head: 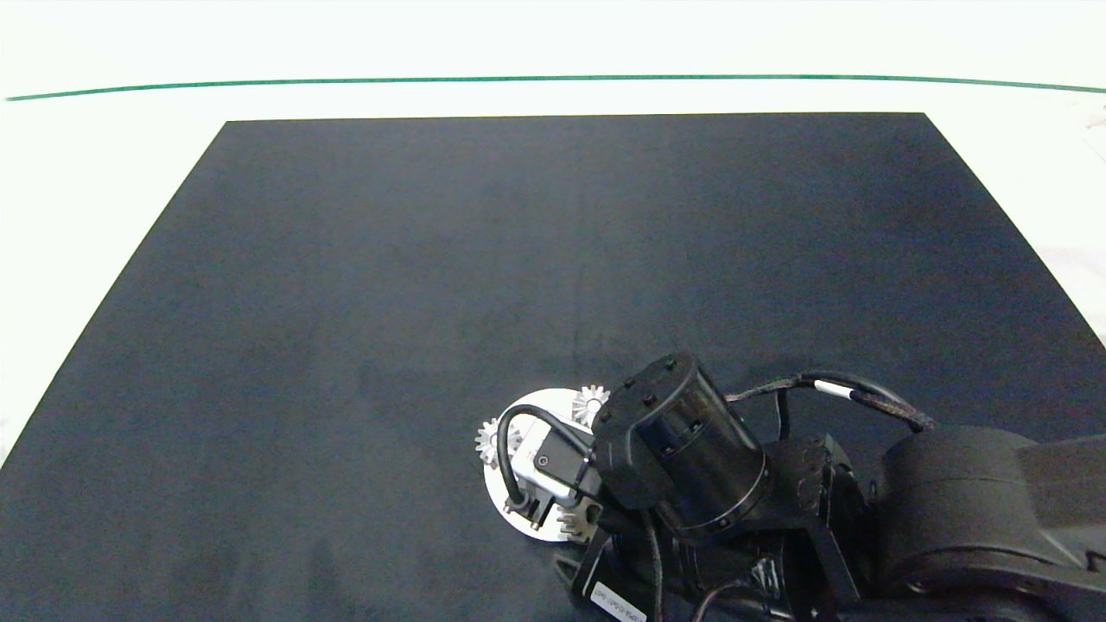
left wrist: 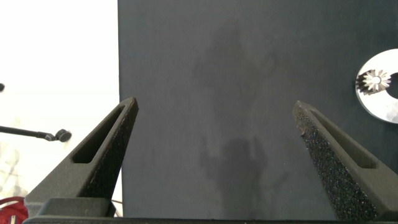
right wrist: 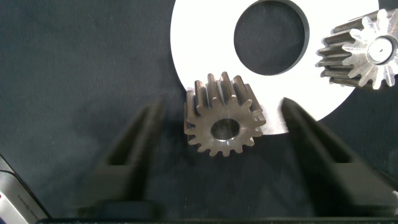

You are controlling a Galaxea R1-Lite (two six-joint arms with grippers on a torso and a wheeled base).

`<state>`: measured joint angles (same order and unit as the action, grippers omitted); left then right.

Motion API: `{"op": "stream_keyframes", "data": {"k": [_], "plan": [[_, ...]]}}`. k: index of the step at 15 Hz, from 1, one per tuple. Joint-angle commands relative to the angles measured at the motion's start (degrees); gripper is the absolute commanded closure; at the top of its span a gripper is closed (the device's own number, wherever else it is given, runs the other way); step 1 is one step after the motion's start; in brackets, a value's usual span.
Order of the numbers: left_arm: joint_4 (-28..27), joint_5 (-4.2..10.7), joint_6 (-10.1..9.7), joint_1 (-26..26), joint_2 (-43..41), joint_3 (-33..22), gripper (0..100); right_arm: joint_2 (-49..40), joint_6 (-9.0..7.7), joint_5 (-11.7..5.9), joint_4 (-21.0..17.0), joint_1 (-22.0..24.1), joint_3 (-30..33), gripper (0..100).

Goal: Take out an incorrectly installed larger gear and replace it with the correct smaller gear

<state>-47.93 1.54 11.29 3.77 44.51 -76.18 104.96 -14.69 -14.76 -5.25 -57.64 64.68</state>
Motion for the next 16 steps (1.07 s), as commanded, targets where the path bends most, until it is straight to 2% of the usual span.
{"op": "stream_keyframes", "data": {"k": [1, 9, 16], "plan": [[-0.32, -0.04, 0.05, 0.01, 0.05, -0.02, 0, -0.37, 0.10, 0.00, 0.16, -0.11, -0.08, 0], [-0.32, -0.04, 0.05, 0.01, 0.05, 0.07, 0, -6.70, 0.54, 0.00, 0.51, 0.42, -0.79, 0], [-0.32, 0.05, 0.23, 0.01, 0.05, 0.15, 0, -7.75, 0.63, 0.00, 0.68, 2.62, -1.84, 0]]}}
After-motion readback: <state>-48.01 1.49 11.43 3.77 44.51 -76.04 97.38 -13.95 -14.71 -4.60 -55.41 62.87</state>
